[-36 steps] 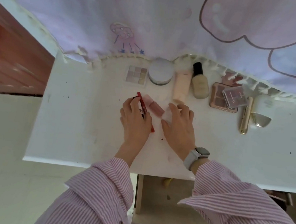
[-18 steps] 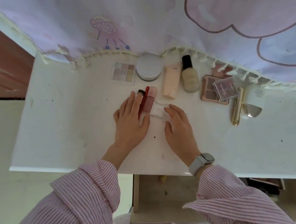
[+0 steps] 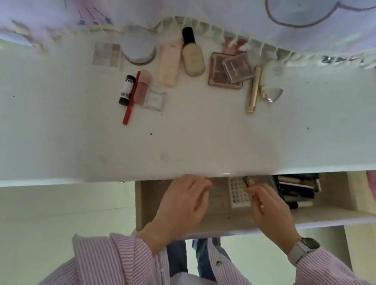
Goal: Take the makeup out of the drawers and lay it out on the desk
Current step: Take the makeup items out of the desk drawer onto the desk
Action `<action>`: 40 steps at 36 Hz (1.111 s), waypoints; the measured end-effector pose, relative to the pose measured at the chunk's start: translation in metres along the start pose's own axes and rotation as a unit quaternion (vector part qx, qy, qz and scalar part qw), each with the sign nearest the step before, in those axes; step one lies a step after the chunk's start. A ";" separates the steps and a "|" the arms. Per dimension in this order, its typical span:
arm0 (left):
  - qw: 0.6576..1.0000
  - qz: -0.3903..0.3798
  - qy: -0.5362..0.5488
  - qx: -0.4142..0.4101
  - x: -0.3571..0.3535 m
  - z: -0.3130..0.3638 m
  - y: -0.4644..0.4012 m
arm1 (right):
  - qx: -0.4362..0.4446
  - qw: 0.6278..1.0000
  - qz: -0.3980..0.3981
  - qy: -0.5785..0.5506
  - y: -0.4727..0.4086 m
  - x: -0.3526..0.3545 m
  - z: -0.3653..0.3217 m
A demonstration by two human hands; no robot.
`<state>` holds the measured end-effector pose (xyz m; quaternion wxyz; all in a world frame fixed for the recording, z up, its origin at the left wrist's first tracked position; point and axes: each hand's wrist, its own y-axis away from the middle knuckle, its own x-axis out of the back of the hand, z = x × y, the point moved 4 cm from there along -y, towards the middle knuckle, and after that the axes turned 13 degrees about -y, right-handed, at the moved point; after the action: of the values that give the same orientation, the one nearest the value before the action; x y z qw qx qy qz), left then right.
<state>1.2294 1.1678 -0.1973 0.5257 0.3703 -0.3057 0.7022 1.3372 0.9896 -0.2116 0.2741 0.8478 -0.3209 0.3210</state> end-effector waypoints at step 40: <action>0.767 -0.089 0.350 0.530 -0.171 0.040 -0.033 | -0.233 0.955 -0.097 0.156 -0.020 0.034 0.157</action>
<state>1.2990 1.0562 -0.3178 0.3761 0.3439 0.3548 0.7838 1.4290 0.8849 -0.2933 0.5405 0.7267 -0.2562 0.3379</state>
